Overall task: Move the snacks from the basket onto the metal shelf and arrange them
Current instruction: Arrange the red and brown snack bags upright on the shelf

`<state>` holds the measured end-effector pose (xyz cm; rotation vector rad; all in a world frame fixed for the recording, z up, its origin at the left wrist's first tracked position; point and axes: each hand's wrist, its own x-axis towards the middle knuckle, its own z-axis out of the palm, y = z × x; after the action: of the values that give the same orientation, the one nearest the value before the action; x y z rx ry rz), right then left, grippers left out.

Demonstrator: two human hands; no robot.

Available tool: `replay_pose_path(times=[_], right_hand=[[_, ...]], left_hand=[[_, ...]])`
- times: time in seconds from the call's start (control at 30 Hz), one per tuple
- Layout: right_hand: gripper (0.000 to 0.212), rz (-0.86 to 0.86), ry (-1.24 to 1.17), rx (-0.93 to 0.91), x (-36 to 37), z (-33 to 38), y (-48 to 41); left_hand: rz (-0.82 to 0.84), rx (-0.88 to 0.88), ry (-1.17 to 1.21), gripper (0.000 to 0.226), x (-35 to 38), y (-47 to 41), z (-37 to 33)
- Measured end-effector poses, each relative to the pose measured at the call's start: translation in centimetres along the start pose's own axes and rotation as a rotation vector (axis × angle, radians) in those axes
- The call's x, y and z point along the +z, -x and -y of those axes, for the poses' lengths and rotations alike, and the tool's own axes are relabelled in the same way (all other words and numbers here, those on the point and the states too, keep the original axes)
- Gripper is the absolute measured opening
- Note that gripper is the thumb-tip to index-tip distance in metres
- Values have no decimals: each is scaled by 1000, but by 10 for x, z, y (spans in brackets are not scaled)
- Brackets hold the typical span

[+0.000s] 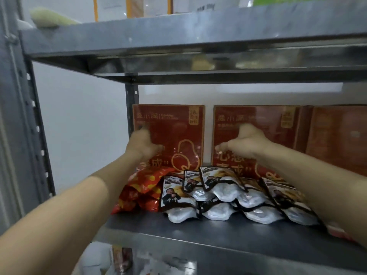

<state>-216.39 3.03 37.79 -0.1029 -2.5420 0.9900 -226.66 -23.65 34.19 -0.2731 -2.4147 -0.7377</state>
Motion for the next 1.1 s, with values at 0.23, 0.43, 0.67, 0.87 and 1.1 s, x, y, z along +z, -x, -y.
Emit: replay_pose_path(times=[0.23, 0.43, 0.67, 0.87, 1.1], right_hand=[[48, -181, 40, 26, -53, -52, 7], [62, -287, 20, 173, -70, -101, -17], [94, -297, -11, 222, -68, -127, -37], [94, -153, -51, 234, -56, -146, -47], [94, -145, 6, 173, -51, -145, -55]], left_hand=[[49, 174, -22, 87, 19, 1, -87], [-24, 316, -158, 78, 25, -30, -135], [-21, 452, -339, 96, 35, -67, -141], [121, 456, -333, 79, 43, -85, -129], [106, 519, -131, 63, 50, -98, -118]])
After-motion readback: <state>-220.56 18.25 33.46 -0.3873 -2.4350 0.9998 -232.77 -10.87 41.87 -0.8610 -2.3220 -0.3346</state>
